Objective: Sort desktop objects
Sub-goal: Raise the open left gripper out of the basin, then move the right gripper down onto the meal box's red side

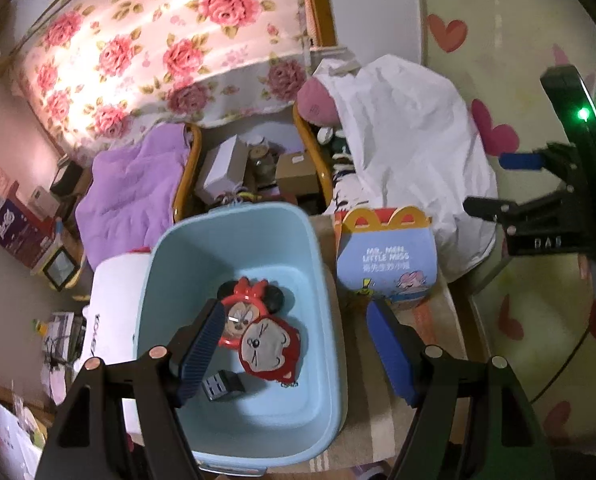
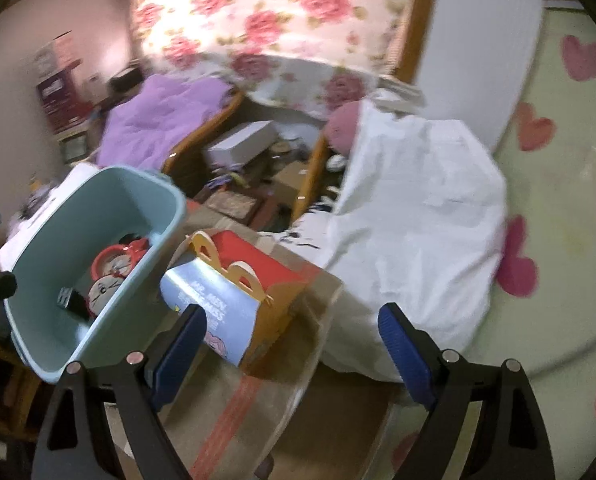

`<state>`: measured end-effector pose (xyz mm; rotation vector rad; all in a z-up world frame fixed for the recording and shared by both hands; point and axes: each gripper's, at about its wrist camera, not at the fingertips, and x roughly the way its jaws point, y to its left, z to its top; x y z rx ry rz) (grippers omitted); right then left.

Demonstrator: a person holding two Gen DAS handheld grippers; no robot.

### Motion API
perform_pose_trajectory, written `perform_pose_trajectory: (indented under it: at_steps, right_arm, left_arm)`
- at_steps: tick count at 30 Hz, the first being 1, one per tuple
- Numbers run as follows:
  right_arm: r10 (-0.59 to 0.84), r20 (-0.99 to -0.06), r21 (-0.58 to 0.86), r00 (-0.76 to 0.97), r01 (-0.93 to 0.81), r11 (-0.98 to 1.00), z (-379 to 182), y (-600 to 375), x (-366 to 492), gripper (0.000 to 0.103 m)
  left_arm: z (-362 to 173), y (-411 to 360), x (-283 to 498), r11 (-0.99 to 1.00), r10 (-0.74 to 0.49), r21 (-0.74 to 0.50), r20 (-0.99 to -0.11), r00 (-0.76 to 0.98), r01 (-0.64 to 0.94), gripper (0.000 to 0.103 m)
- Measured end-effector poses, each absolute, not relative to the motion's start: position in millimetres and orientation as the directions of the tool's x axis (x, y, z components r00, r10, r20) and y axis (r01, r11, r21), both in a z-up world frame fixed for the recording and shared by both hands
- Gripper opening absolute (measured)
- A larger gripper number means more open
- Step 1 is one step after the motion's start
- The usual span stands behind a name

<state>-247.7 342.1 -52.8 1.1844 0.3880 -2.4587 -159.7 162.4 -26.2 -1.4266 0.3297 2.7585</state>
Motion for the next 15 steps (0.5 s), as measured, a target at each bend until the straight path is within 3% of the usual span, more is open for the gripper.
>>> perform_pose_trajectory:
  at_steps: [8,15]
  right_arm:
    - [-0.286,-0.787,-0.143,-0.546,0.613,-0.777,-78.8,324.4,-273.3,0.091]
    - [-0.26,-0.782,-0.228,-0.567,0.648,-0.727,-101.7,309.8,-286.2,0.091]
  left_arm:
    - [-50.6,167.2,-164.1,-0.985,-0.087,0.154,-0.83,-0.551,-0.076,0.077]
    - [-68.9,180.5,-165.0,-0.983,-0.088,0.16,-0.834,-0.545,-0.086,0.077]
